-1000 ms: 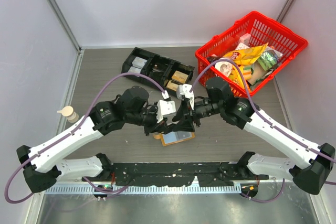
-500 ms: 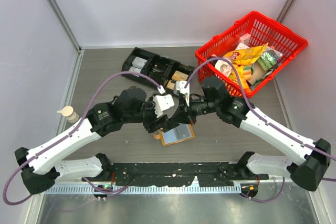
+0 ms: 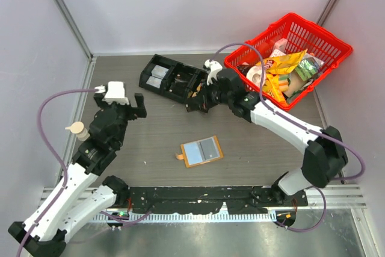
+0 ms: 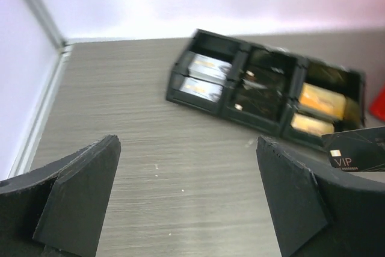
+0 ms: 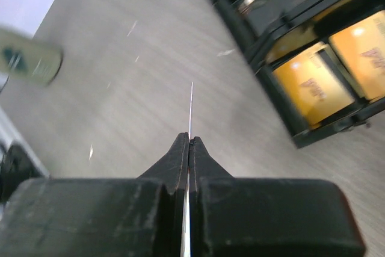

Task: Take the credit cards out of the card holder
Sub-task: Place the credit card in the storage box.

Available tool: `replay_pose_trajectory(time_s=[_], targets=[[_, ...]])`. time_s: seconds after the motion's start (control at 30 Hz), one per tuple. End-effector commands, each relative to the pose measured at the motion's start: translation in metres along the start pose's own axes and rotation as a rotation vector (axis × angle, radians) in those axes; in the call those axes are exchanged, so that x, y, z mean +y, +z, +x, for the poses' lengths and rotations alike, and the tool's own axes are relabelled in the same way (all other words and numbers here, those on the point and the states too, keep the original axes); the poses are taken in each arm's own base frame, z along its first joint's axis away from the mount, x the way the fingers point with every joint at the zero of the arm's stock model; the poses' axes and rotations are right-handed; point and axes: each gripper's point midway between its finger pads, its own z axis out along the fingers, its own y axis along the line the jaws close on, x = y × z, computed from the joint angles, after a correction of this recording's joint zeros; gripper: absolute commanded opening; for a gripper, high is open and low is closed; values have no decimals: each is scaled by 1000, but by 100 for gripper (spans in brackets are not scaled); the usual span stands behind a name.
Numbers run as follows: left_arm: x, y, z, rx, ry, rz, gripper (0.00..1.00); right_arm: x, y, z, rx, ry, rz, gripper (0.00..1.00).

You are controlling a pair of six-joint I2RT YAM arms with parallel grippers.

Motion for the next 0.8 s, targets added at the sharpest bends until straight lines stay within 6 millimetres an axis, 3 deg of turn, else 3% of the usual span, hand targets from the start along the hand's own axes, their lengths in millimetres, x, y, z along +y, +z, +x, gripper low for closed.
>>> replay_pose_trajectory(time_s=[0.0,0.07,0.23,0.27,0.3,0.33,0.5,0.6,0.73,0.77], targets=[[49,-14,-39,-229,-197,-228,100,-24,21,-69,-221,157,145,1],[57,-19,-39,-267,-193,-259,100,-25,36,-84,-243,181,145,1],[70,-23,-36,-279,-183,-325,100,-36,80,-87,-220,234,172,1],[71,-24,-36,-280,-183,-330,100,-50,89,-91,-240,256,230,1],[71,-23,-36,-280,-180,-330,100,-57,100,-82,-221,267,252,1],[70,-23,-36,-280,-180,-328,100,-59,102,-91,-245,282,264,1],[70,-23,-36,-284,-179,-319,100,-80,135,-82,-246,326,329,1],[70,-25,-38,-293,-184,-316,100,-81,150,-85,-254,355,317,1],[71,-26,-39,-298,-186,-316,100,-88,179,-69,-220,395,315,1],[72,-26,-38,-300,-186,-321,100,-87,181,-74,-230,402,309,1]])
